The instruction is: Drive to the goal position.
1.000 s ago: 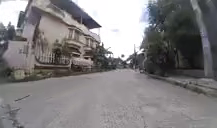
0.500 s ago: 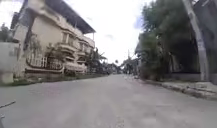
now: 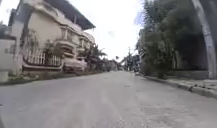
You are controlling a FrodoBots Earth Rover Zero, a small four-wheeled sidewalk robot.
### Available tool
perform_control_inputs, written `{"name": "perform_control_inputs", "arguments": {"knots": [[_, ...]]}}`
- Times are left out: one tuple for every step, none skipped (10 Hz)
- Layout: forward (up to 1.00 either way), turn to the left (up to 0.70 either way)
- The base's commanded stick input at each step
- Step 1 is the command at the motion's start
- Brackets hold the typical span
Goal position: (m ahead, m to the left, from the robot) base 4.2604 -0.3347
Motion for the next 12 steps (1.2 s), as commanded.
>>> {"name": "perform_control_inputs", "arguments": {"knots": [[0.5, 0.0], [0.5, 0.0], [0.5, 0.0], [0.5, 0.0], [0.5, 0.0], [0.5, 0.0], [0.5, 0.0], [0.5, 0.0], [0.5, 0.0], [0.5, 0.0], [0.5, 0.0], [0.5, 0.0]]}}
